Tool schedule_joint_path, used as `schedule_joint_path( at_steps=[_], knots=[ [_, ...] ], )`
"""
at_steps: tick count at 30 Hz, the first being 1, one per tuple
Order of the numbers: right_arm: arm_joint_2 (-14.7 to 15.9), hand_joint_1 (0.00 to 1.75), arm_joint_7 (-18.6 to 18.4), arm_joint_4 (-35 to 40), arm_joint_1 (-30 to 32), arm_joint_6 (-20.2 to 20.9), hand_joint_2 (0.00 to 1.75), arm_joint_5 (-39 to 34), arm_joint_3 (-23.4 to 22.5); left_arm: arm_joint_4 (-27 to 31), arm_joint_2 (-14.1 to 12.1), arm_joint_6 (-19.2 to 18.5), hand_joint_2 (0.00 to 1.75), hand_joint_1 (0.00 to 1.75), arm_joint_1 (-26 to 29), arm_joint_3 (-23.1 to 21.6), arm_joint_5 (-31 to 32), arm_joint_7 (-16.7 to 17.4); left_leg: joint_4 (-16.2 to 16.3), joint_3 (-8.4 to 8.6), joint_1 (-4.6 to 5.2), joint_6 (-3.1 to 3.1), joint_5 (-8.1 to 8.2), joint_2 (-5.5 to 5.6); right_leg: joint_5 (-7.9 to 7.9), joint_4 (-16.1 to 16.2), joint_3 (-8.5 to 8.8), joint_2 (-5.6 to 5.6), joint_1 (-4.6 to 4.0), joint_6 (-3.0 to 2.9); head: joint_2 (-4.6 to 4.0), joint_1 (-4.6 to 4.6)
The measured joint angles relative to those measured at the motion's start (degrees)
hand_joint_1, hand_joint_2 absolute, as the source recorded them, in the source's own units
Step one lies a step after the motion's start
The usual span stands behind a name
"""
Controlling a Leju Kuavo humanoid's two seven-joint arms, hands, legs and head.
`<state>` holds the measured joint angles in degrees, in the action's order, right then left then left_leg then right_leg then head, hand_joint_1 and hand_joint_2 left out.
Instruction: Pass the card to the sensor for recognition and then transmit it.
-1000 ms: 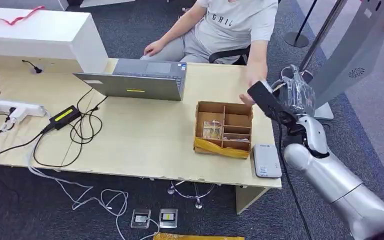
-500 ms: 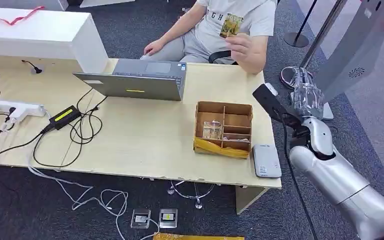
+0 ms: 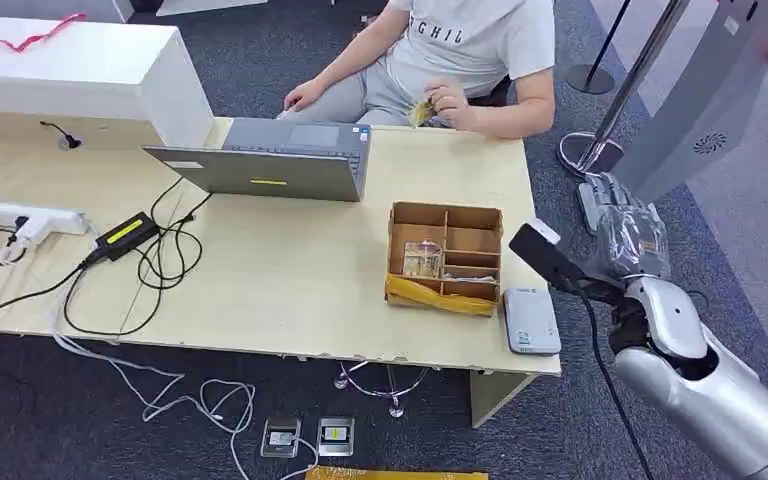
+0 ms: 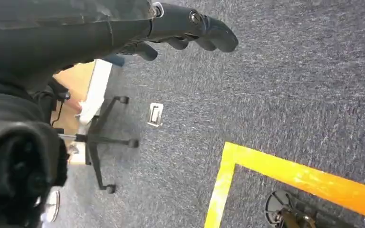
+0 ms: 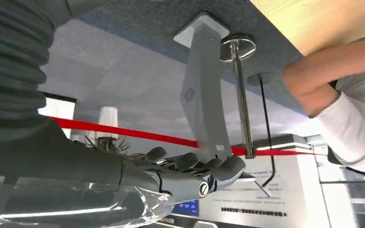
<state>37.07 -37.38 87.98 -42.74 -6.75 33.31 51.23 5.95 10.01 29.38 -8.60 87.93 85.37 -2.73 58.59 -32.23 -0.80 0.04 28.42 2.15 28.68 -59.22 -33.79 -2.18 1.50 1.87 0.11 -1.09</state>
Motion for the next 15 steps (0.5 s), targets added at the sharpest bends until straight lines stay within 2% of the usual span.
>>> schedule_joint_path(
  at_steps=[8, 12, 15],
  knots=[
    [3.4, 0.0, -1.2, 8.0, 1.6, 2.3, 1.75, -0.1, 0.6, 0.0, 0.0, 0.5, 0.0, 0.0, 0.0, 0.0, -1.3, -0.2, 0.0, 0.0, 0.0, 0.0, 0.0, 0.03, 0.0, 0.0, 0.01, 0.04, 0.0, 0.0, 0.02, 0.02],
    [4.5, 0.0, -2.2, 11.4, 4.1, 2.0, 1.75, -0.4, 1.7, 0.0, 0.0, 0.5, 0.0, 0.0, 0.0, 0.0, -0.8, -0.5, 0.0, 0.0, -0.01, 0.01, 0.01, 0.02, 0.0, 0.0, 0.01, 0.04, -0.01, 0.0, 0.02, -0.02],
    [4.5, 0.0, -0.9, 11.6, 6.7, 0.7, 1.75, -0.1, 2.6, 0.0, 0.0, 0.5, 0.0, 0.0, 0.0, 0.0, -0.7, -1.2, 0.0, -0.03, -0.01, 0.01, 0.02, 0.03, 0.01, 0.0, 0.01, 0.05, -0.01, -0.01, 0.0, -0.02]
  ],
)
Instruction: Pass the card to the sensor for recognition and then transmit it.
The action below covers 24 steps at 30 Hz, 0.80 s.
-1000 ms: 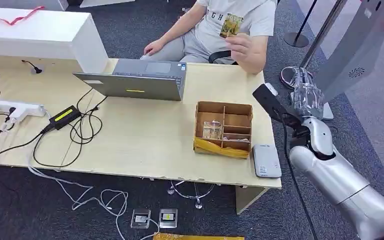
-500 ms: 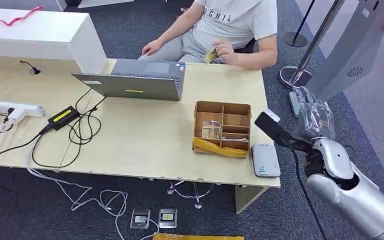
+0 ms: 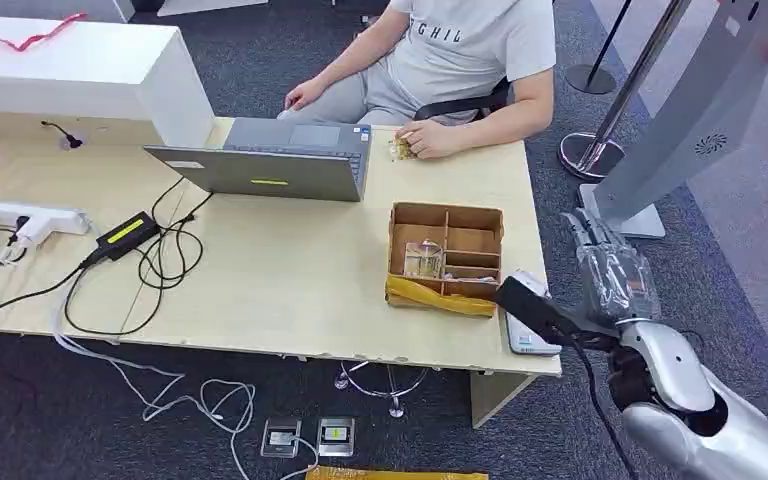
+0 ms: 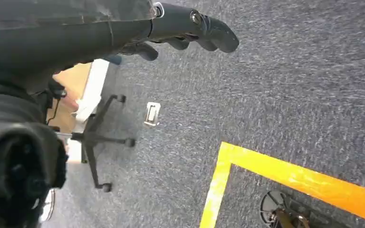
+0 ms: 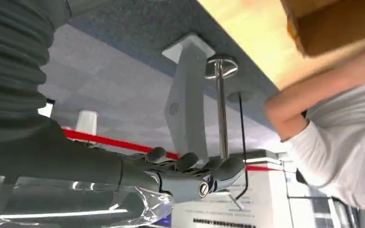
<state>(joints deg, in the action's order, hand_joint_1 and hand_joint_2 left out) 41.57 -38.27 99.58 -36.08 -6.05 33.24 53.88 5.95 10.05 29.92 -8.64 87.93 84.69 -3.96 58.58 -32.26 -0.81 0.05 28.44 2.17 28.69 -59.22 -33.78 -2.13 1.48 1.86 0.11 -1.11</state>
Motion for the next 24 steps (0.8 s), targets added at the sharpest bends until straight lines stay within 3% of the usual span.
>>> schedule_joint_path(
  at_steps=[6, 16, 24],
  knots=[
    [-2.4, 0.0, 4.9, -2.5, 3.3, -3.4, 1.75, -4.2, 1.0, 0.0, 0.1, 0.4, 0.0, 0.0, -0.1, 0.0, 0.8, 0.1, 0.0, -0.02, 0.0, 0.0, -0.01, 0.0, 0.0, 0.0, 0.0, 0.0, 0.0, 0.0, 0.0, 0.02],
    [-5.6, 0.0, 6.3, -5.6, 4.0, -3.8, 1.75, -5.2, 2.1, 0.0, 0.2, 1.2, 0.0, 0.0, -0.1, 0.0, 0.1, 1.5, 0.0, -0.04, 0.0, 0.0, -0.01, 0.01, 0.0, 0.0, 0.0, 0.0, 0.0, 0.0, 0.0, 0.02],
    [-11.5, 0.0, 10.8, -11.1, 3.9, -7.0, 1.75, -3.3, 3.2, 0.0, 0.9, 2.3, 0.0, 0.0, -0.2, 0.0, -1.2, 1.4, 0.0, -0.03, -0.03, -0.01, -0.01, 0.01, 0.0, 0.0, 0.01, 0.0, -0.02, 0.0, 0.02, 0.04]
  ],
)
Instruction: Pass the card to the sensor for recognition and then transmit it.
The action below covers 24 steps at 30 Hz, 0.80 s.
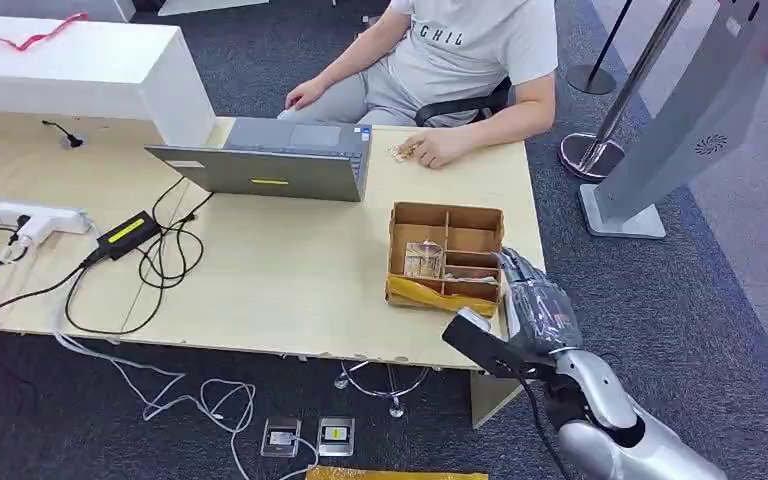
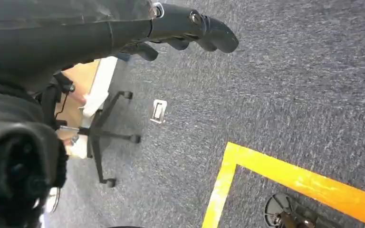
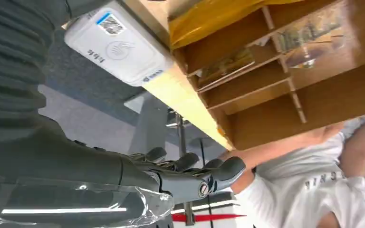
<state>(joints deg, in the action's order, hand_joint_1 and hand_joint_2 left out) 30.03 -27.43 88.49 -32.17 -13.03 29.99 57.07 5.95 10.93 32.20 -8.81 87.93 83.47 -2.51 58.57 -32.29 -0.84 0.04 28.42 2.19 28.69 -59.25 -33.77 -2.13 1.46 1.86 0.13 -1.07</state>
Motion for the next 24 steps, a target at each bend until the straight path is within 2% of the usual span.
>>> schedule_joint_path(
  at_steps=[5, 13, 24],
  knots=[
    [-3.8, 0.0, 1.1, -4.3, -0.1, -0.7, 1.75, 1.7, 0.5, 0.0, 0.0, 0.2, 0.0, 0.0, -0.2, 0.0, 0.1, -0.2, 0.0, -0.02, 0.0, -0.01, -0.02, 0.05, 0.0, 0.0, 0.0, 0.03, 0.0, 0.0, -0.02, -0.02],
    [-9.0, 0.0, 1.1, -10.7, -1.2, -1.8, 1.75, 8.1, 1.7, 0.0, 0.0, 0.0, 0.0, 0.0, -0.2, 0.0, 0.6, 1.9, 0.0, -0.01, 0.0, -0.01, -0.01, 0.05, 0.0, 0.0, 0.0, 0.02, 0.0, 0.0, -0.02, -0.02],
    [-12.9, 0.0, 1.1, -17.4, -3.0, -1.7, 1.75, 10.8, 2.1, 0.0, 0.0, -0.2, 0.0, 0.0, -0.2, 0.0, 0.5, 1.9, 0.0, 0.02, 0.0, -0.02, -0.02, 0.03, 0.0, 0.0, 0.0, 0.01, 0.0, 0.0, 0.0, -0.02]
  ],
)
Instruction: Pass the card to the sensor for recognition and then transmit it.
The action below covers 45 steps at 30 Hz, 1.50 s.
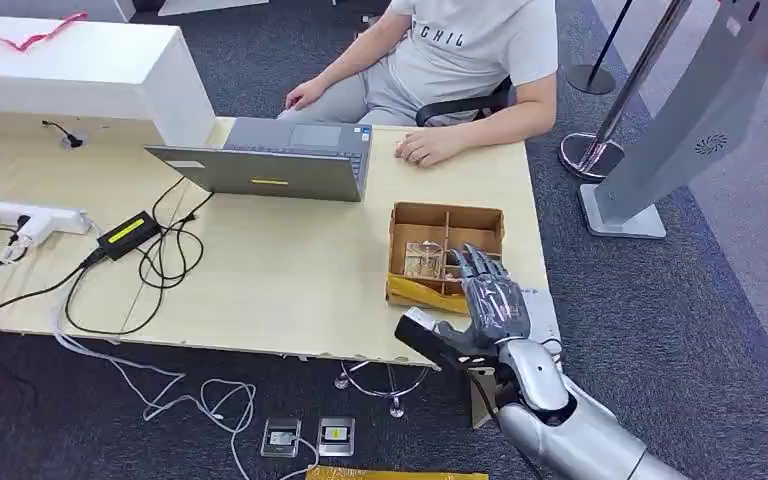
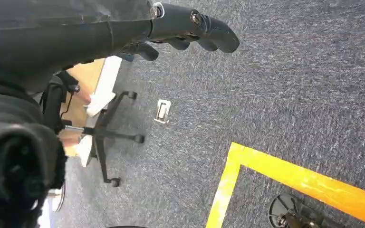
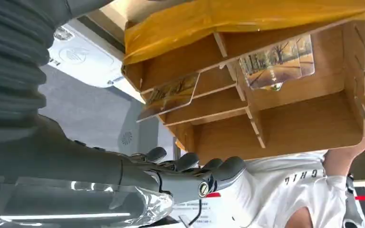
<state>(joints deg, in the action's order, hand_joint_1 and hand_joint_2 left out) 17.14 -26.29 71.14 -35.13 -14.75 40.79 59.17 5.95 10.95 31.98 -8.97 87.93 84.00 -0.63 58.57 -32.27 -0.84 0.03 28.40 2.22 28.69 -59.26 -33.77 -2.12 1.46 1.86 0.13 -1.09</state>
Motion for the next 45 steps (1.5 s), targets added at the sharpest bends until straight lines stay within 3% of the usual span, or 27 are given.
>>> schedule_joint_path(
  at_steps=[23, 45],
  knots=[
    [-1.0, 0.0, -2.2, -3.0, -2.7, 0.8, 1.75, 3.7, -1.6, 0.0, -0.1, -0.3, 0.0, 0.0, 0.0, 0.0, 0.2, -0.8, 0.0, 0.01, 0.0, -0.01, -0.01, -0.01, 0.0, 0.0, 0.0, 0.0, 0.0, 0.0, -0.02, 0.0],
    [-3.5, 0.0, -0.8, -10.8, -3.9, 0.3, 1.75, 2.9, -1.8, 0.0, -0.2, -0.3, 0.0, 0.0, 0.0, 0.0, 0.7, -0.5, 0.0, 0.0, 0.0, -0.01, 0.0, 0.0, 0.0, 0.0, -0.01, 0.0, 0.0, 0.0, -0.02, -0.02]
  ],
)
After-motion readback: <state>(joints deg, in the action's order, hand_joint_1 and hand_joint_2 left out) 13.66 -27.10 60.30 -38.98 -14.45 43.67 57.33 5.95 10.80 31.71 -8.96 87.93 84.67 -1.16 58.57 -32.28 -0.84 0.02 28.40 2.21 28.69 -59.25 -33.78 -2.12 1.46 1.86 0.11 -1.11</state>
